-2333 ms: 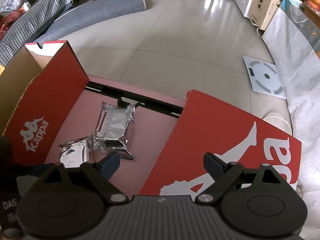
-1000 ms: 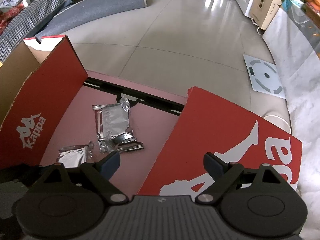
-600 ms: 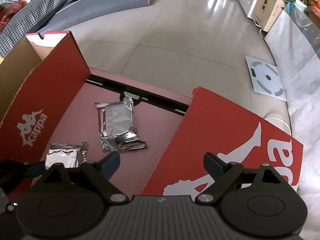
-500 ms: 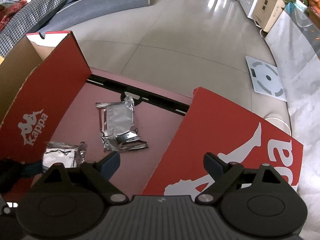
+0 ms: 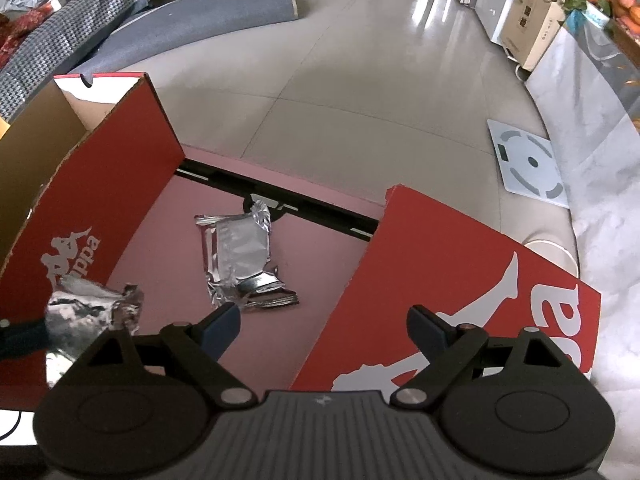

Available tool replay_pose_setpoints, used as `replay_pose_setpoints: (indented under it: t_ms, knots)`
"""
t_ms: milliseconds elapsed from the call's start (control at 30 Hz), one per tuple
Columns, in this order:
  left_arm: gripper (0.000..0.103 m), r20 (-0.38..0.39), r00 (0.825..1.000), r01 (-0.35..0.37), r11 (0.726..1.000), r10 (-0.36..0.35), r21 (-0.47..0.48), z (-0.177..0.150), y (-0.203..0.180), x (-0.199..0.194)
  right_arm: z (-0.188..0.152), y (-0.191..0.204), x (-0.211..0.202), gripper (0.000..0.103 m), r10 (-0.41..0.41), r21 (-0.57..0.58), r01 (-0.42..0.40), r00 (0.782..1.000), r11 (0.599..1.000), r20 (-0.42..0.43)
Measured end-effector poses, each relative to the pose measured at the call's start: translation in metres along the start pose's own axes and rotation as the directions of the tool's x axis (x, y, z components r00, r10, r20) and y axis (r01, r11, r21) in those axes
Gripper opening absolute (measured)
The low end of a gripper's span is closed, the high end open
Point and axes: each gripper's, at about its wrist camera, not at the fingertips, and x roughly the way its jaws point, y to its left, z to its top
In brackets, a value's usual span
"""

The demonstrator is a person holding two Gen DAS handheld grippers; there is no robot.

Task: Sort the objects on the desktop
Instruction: 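Carry the held packet with the left gripper toward the cardboard box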

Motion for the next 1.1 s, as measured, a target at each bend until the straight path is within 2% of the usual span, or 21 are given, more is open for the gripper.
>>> replay_pose_setpoints:
  t_ms: [467,733,1100]
  knots:
    - [0.057,0.015,1.000,0.016,1.000,-0.016,0.004,0.000,0.003,-0.017,0.002,0.003,0.000,0.090,-0.002,-0.006,0.002,1.000,1.000,-0.003]
    - [0.057,0.056,0.998,0.001,1.000,-0.002,0.012,0.004,0.009,-0.029,0.004,0.007,0.001,0.090,-0.004,-0.016,0.004,1.000,1.000,-0.004]
    - [0.057,0.050,0.999,-0.001,1.000,0.000,0.018,0.002,0.013,-0.035,0.007,0.005,-0.002,0.090,-0.021,0.015,0.021,1.000,1.000,0.011]
